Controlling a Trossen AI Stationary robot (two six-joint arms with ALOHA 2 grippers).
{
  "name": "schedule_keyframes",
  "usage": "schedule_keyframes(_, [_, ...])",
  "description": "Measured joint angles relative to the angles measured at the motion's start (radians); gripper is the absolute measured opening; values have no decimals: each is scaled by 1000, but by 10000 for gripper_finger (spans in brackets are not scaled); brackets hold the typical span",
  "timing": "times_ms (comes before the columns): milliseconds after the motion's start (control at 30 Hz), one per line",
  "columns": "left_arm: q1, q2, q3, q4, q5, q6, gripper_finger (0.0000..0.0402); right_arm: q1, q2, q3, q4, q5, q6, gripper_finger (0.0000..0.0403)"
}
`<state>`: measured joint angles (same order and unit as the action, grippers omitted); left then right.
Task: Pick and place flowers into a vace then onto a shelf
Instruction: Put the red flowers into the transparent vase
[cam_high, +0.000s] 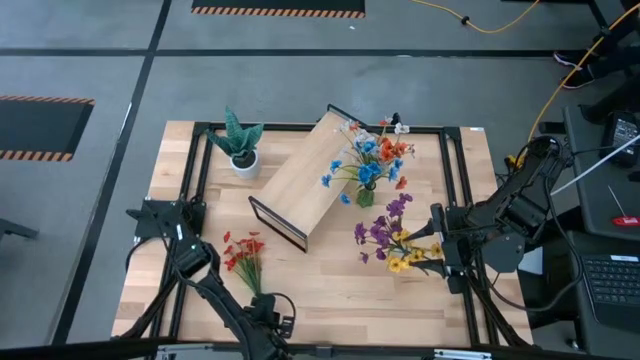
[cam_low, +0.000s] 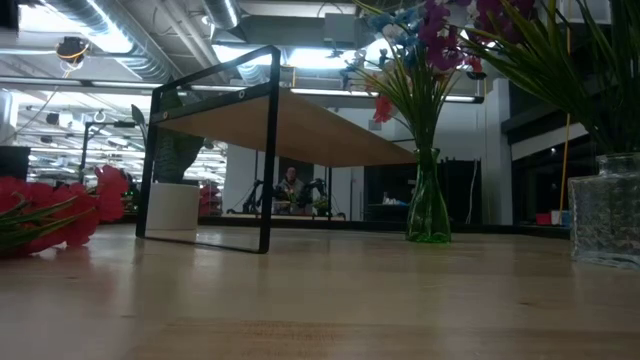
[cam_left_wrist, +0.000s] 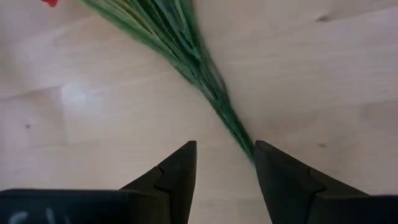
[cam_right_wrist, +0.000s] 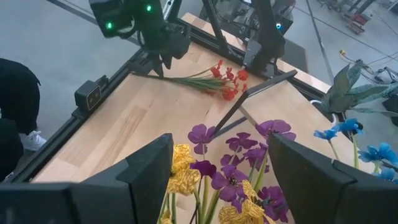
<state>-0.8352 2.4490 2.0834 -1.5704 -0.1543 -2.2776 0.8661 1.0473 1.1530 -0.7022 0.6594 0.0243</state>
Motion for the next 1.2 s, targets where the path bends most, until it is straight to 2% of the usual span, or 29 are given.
schedule_keyframes(267, [2, 22, 0, 56, -91, 3, 155, 0, 0, 0, 0, 0, 21, 266])
schedule_keyframes(667, [14, 31, 3, 74, -35, -6, 155, 0, 0, 0, 0, 0, 21, 266])
schedule_keyframes(867, [13, 76, 9, 75, -24, -18, 155, 2, 0, 0, -11, -8, 40, 266])
schedule_keyframes(1200, [11, 81, 16, 68, -17, -27, 155, 11, 0, 0, -25, -10, 53, 266])
